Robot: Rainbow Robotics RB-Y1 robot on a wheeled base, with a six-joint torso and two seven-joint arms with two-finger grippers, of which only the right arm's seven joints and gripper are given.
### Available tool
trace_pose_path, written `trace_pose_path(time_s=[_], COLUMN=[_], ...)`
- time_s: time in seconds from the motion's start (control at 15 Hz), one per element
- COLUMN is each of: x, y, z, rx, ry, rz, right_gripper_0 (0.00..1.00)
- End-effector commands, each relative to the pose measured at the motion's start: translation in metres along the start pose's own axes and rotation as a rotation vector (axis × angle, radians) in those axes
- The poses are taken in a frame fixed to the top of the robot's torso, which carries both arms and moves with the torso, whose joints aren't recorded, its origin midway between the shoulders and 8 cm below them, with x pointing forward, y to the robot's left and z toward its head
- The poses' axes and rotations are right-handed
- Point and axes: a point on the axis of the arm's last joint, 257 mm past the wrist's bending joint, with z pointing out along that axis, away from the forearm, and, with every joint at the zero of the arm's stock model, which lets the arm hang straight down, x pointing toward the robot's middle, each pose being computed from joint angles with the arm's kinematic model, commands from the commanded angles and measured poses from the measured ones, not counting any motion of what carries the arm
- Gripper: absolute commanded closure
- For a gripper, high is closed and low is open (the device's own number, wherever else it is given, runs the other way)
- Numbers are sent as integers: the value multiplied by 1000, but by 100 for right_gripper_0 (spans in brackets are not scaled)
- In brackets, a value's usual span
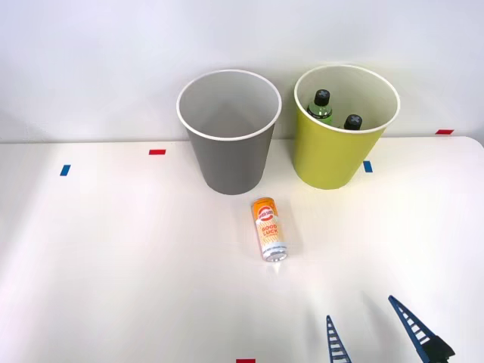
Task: Put cans in the gray bin, plastic bottles in the light green bin
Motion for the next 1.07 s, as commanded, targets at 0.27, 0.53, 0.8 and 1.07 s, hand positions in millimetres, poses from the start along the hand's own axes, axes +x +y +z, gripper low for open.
trace_pose_path(time_s=[0.27,0.53,0.8,1.07], x=[0,0,0,0], y=[0,0,0,0], z=[0,0,0,0], rx=[0,0,0,0], ry=[0,0,0,0], rz=[0,0,0,0], right_gripper_0=[0,0,0,0])
